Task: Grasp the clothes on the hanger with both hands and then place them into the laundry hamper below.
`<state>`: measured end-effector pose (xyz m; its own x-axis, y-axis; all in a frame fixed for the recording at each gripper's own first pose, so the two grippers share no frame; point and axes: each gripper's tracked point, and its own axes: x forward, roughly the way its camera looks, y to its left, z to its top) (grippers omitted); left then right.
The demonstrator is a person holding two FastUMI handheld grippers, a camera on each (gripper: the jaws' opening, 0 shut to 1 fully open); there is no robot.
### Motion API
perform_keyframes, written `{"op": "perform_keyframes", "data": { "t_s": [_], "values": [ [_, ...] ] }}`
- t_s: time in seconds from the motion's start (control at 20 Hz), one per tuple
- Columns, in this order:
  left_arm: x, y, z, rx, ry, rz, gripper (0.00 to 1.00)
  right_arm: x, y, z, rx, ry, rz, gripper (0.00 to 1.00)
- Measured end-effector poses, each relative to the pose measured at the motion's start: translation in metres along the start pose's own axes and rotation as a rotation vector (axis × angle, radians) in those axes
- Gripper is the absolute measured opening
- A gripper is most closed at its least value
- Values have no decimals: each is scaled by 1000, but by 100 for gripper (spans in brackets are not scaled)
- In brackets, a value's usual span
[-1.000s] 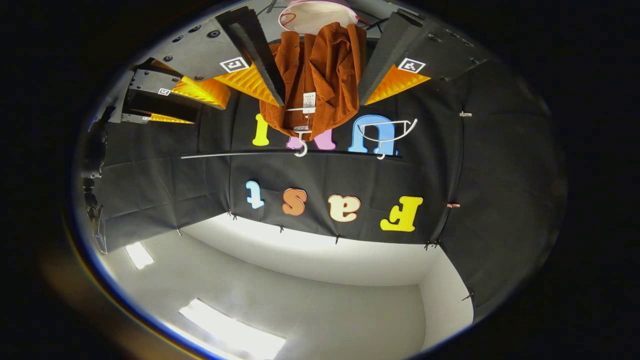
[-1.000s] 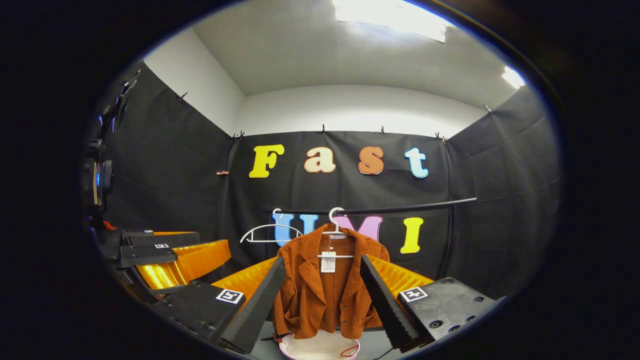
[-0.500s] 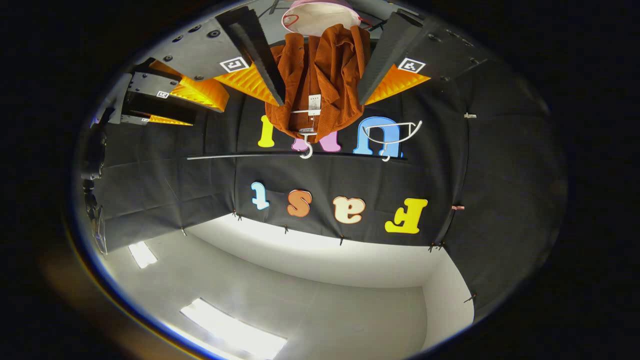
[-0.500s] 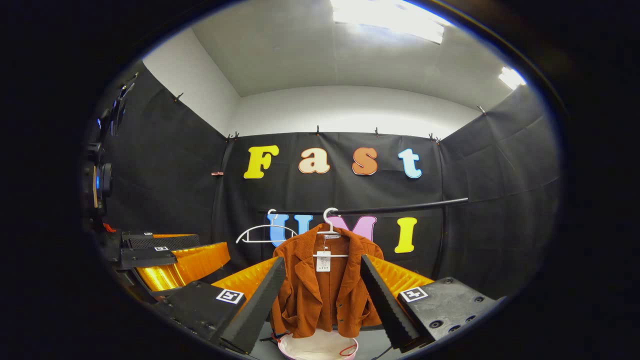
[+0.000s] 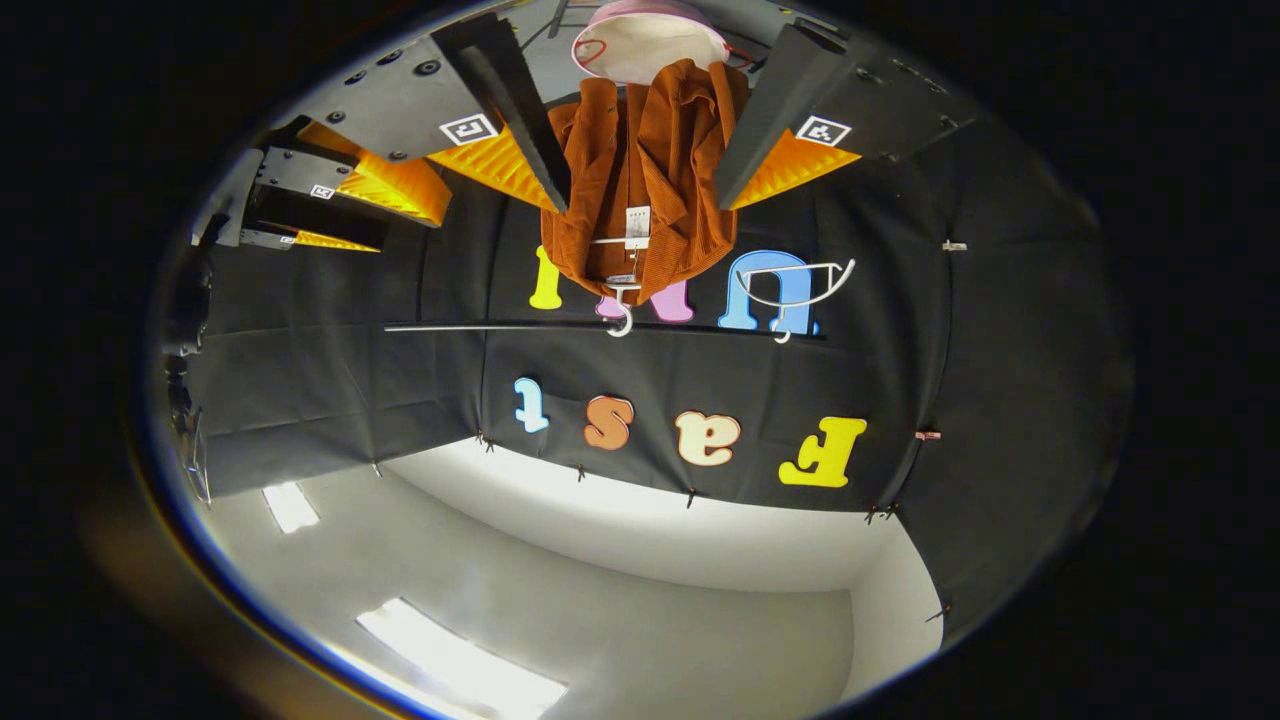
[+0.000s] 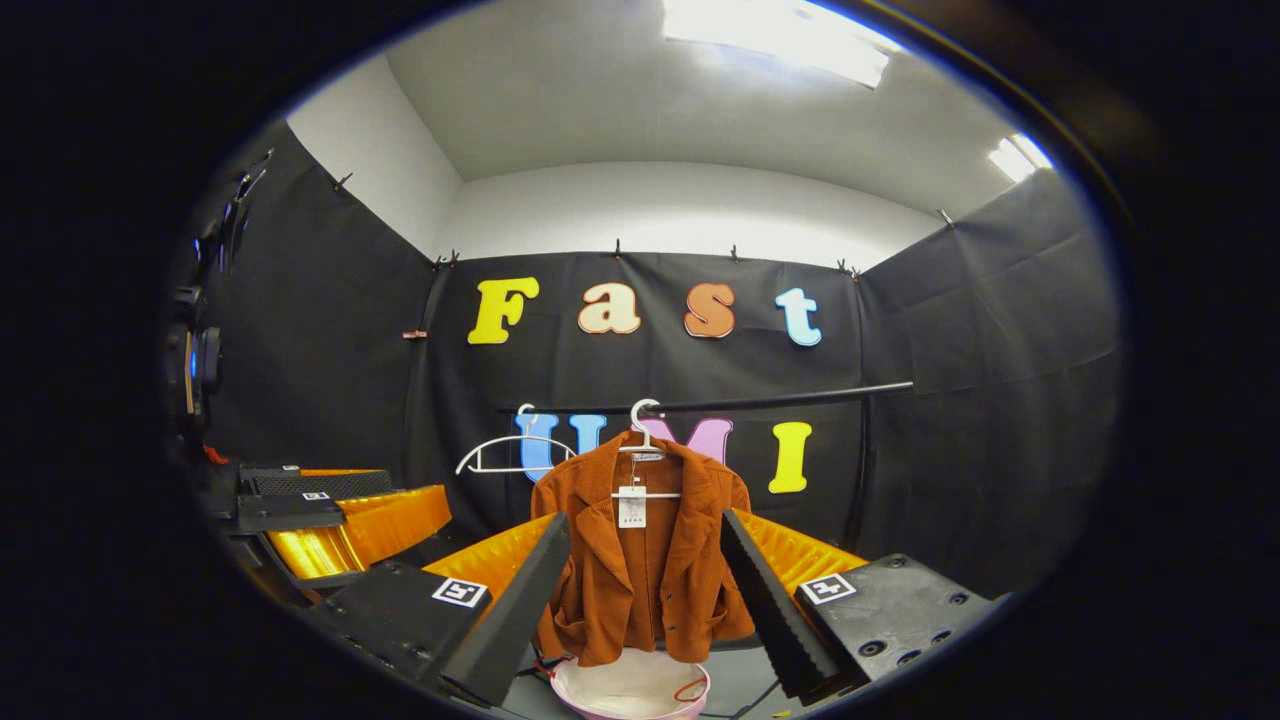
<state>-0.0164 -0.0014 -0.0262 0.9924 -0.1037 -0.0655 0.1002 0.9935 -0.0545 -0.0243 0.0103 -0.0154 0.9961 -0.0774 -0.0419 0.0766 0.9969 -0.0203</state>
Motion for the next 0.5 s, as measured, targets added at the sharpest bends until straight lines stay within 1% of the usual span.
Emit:
{"op": "perform_keyframes", "data": {
  "t_s": [0.25,0.35,0.5],
  "values": [
    [20,4,-12,-27,25,2,92,21,-8,-15,-6,24,-12,97],
    [37,6,-18,-32,34,12,92,38,-12,-26,0,37,-5,97],
    [73,7,-30,-39,43,31,92,75,-23,-48,12,56,8,98]
  ]
}}
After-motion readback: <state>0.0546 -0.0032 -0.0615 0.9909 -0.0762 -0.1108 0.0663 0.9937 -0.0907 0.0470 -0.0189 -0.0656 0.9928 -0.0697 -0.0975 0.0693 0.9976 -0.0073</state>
